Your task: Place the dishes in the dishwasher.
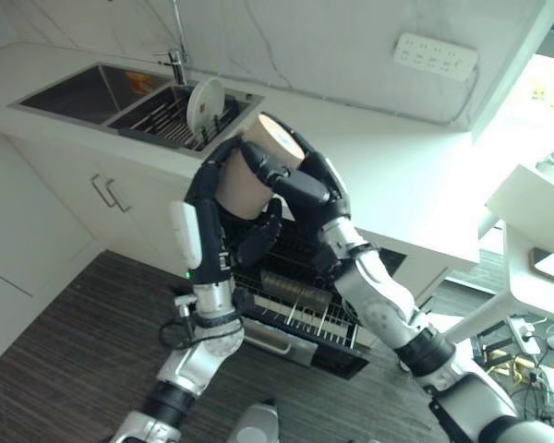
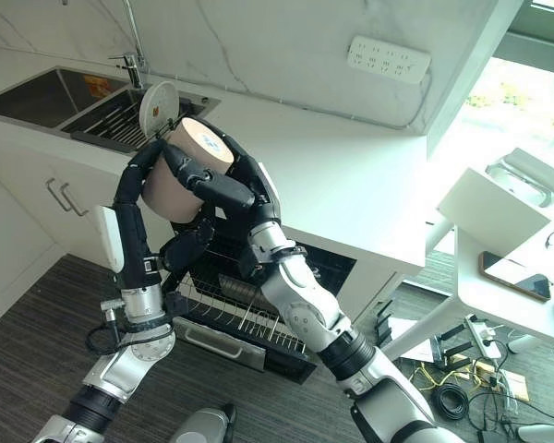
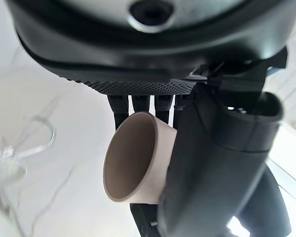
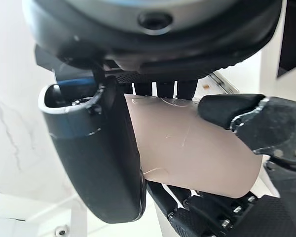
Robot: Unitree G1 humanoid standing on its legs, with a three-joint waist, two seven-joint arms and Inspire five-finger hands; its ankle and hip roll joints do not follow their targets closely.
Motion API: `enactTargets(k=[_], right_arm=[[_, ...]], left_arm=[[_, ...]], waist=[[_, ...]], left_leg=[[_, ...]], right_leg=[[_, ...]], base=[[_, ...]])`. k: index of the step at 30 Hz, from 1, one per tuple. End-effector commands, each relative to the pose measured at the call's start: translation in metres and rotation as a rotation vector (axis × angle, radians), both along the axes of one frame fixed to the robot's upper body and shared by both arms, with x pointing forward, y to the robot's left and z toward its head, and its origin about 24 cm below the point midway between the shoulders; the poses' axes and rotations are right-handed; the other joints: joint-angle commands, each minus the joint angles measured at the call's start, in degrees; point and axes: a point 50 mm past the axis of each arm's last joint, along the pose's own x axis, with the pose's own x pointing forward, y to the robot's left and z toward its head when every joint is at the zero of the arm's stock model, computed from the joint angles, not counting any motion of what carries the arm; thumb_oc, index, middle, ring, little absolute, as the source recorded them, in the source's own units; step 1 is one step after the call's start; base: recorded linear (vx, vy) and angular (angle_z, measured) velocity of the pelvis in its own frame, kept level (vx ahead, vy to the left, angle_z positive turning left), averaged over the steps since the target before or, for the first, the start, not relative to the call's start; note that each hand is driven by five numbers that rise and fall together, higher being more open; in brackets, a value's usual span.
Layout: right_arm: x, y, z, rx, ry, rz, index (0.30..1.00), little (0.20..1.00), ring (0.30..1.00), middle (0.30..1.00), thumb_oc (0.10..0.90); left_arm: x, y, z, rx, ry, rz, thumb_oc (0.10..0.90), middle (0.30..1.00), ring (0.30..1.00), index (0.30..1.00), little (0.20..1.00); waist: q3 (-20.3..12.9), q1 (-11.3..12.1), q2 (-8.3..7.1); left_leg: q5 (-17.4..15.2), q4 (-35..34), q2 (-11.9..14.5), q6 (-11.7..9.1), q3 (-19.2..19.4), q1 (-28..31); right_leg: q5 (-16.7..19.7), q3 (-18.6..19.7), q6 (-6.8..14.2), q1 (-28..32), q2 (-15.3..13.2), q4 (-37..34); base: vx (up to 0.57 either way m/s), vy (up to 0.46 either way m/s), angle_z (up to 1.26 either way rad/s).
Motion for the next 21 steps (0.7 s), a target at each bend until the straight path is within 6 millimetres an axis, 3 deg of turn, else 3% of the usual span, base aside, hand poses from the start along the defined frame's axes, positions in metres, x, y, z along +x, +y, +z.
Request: enactTargets(k=[1, 5, 8, 10, 13, 15, 17, 21], right_arm=[[-0.015, -0.011, 0.086, 0.292, -0.377, -0.065, 0.3, 0.3, 0.3, 0.3, 0.4], [-0.027, -0.068, 0.094, 0.465, -0.485, -0.356, 0.3, 0.3, 0.3, 0.3, 0.4], [-0.035, -0.088, 0.097, 0.48, -0.518, -0.411, 0.3, 0.3, 0.3, 0.3, 0.4], [-0.037, -0.097, 0.093, 0.449, -0.516, -0.401, 0.3, 0.3, 0.3, 0.3, 0.4], [-0.037, -0.099, 0.082, 0.377, -0.469, -0.302, 0.3, 0.3, 0.3, 0.3, 0.4], [-0.034, -0.088, 0.066, 0.289, -0.426, -0.203, 0.3, 0.3, 0.3, 0.3, 0.4], [-0.033, -0.082, 0.058, 0.237, -0.412, -0.172, 0.3, 0.3, 0.3, 0.3, 0.4], [-0.029, -0.063, 0.023, 0.118, -0.29, -0.043, 0.3, 0.3, 0.3, 0.3, 0.4]], left_arm=[[0.001, -0.026, 0.013, 0.052, -0.044, -0.181, 0.8, 0.9, 0.9, 0.9, 0.9], [0.002, -0.012, 0.022, 0.039, -0.048, -0.099, 0.8, 0.9, 0.9, 0.9, 0.9], [0.002, 0.003, 0.027, 0.004, -0.049, -0.045, 0.8, 0.9, 0.9, 0.9, 0.9], [0.005, 0.019, 0.02, -0.117, 0.116, -0.047, 0.8, 0.9, 0.9, 0.9, 0.9], [-0.002, 0.037, 0.006, -0.114, 0.299, -0.091, 0.8, 0.9, 0.9, 0.9, 0.9], [-0.009, 0.056, -0.008, -0.081, 0.412, -0.068, 0.8, 0.9, 0.9, 0.9, 0.9], [-0.011, 0.064, -0.013, -0.076, 0.437, -0.063, 0.8, 0.9, 0.9, 0.9, 0.9], [-0.018, 0.076, -0.029, 0.009, 0.527, -0.068, 0.8, 0.9, 0.9, 0.9, 0.9]], waist=[[-3.4, 0.1, 0.4], [-3.1, -2.1, 1.24], [-3.1, -3.2, 1.58], [-3.1, -3.4, 1.79], [-3.0, -3.1, 2.03], [-3.2, -2.4, 2.49], [-3.3, -2.1, 2.66], [-3.4, -1.1, 3.14]], left_leg=[[-9.3, -0.8, 4.1, -2.0, 1.1, 4.6], [-9.7, -0.8, 4.4, -1.9, 2.1, 5.2], [-9.9, -0.8, 4.6, -2.0, 2.6, 5.5], [-9.9, -0.8, 4.6, -2.0, 2.7, 5.6], [-9.8, -0.8, 4.4, -1.9, 2.8, 5.4], [-9.5, -0.8, 4.2, -1.9, 2.7, 5.1], [-9.2, -0.8, 4.2, -1.9, 2.5, 4.9], [-8.5, -0.8, 3.9, -1.7, 1.8, 4.1]], right_leg=[[-1.7, 2.0, 4.0, -0.6, -3.9, -1.8], [-2.0, 3.3, 3.8, -0.6, -3.0, -1.8], [-2.3, 3.9, 3.6, -0.7, -2.6, -1.8], [-2.5, 4.2, 3.5, -0.6, -2.4, -1.8], [-2.7, 4.1, 3.5, -0.8, -2.4, -1.8], [-2.8, 3.8, 3.4, -0.9, -2.5, -1.8], [-2.9, 3.7, 3.4, -1.0, -2.6, -1.8], [-2.8, 3.1, 3.4, -1.2, -2.8, -1.8]], base=[[0.0, 0.0, 0.0], [0.0, 0.008, 0.0], [0.01, 0.047, -0.16], [0.02, 0.048, -0.15], [-0.02, 0.03, -0.12], [-0.02, 0.056, 0.0], [-0.01, 0.052, 0.02], [-0.01, 0.052, 0.06]])
